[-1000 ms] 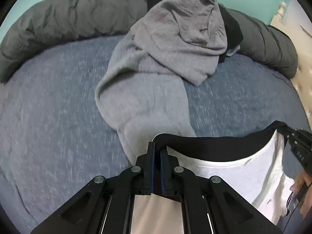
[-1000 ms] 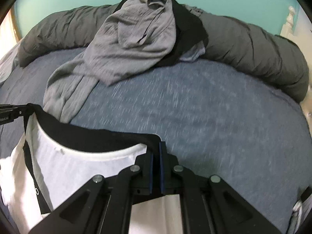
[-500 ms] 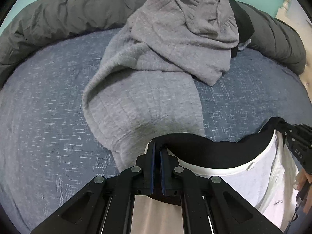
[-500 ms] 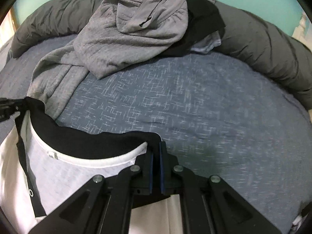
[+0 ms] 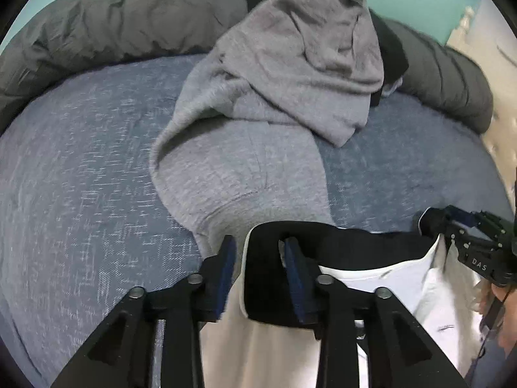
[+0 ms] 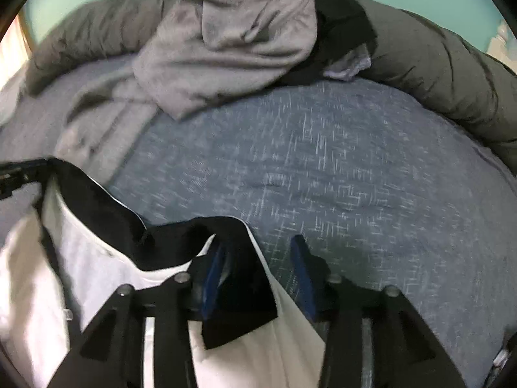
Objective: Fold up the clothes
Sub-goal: 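Lower the collar onto the bed and open both tools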
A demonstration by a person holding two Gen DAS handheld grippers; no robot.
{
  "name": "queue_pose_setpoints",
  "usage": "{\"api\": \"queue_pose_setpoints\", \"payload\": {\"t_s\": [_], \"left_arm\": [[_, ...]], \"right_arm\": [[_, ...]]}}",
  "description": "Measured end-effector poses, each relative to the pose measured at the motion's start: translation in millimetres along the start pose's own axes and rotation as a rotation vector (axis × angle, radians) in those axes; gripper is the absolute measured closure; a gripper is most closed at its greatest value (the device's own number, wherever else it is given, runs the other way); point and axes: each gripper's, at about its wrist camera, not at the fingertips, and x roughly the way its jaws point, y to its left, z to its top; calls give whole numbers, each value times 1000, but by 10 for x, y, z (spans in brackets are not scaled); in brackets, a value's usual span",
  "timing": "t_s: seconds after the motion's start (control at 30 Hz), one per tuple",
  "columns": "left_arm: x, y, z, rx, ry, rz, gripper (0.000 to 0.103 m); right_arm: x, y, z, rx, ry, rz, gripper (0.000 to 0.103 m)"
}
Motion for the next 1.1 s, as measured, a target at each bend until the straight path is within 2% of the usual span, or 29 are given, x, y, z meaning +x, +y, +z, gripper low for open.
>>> {"api": "queue_pose_setpoints", "payload": {"t_s": [0.03, 0.07, 0.13, 0.2, 0.33, 0.43, 0.5, 0.53, 0.63, 0.73, 0.83, 0.93, 1.1], "left_arm": [[-35, 12, -4, -7, 3, -11, 53], [-70, 24, -7, -13, 6, -21, 53], [-182, 37, -25, -15, -20, -29, 53], [-257, 87, -67, -30, -11, -55, 53], [-375, 222, -154, -47, 1, -41, 53], [-440, 285, -216, -61, -4, -44, 53], [-447, 302, -260, -53, 2, -41, 53], [-438, 307, -284, -46, 8, -38, 53], [-419, 374, -322, -59, 13, -52, 53], [-395, 457, -396, -63, 20, -62, 53], [-408, 556, -483, -61, 28, -69, 53], [-465, 660, -608, -59, 35, -79, 53], [-788, 949, -989, -76, 44, -87, 53]], "right_arm": [[-34, -7, 7, 1, 8, 15, 46], [-67, -12, 13, 1, 17, 29, 43], [-182, 7, 25, -16, 1, 20, 42], [-241, -24, 32, -10, 8, 32, 40], [-347, -92, 19, 10, 20, -13, 38], [-332, -127, 19, 38, 26, -25, 38], [-243, -143, 4, 64, 61, -45, 38], [-180, -173, -18, 100, 91, -29, 38], [-86, -212, -26, 164, 104, 7, 37], [-200, -197, 31, 151, 1, -19, 37], [-350, -303, 56, 172, -85, 14, 37], [-452, -479, -2, 177, -91, 37, 37], [-749, -871, -466, 208, -84, 73, 37]]}}
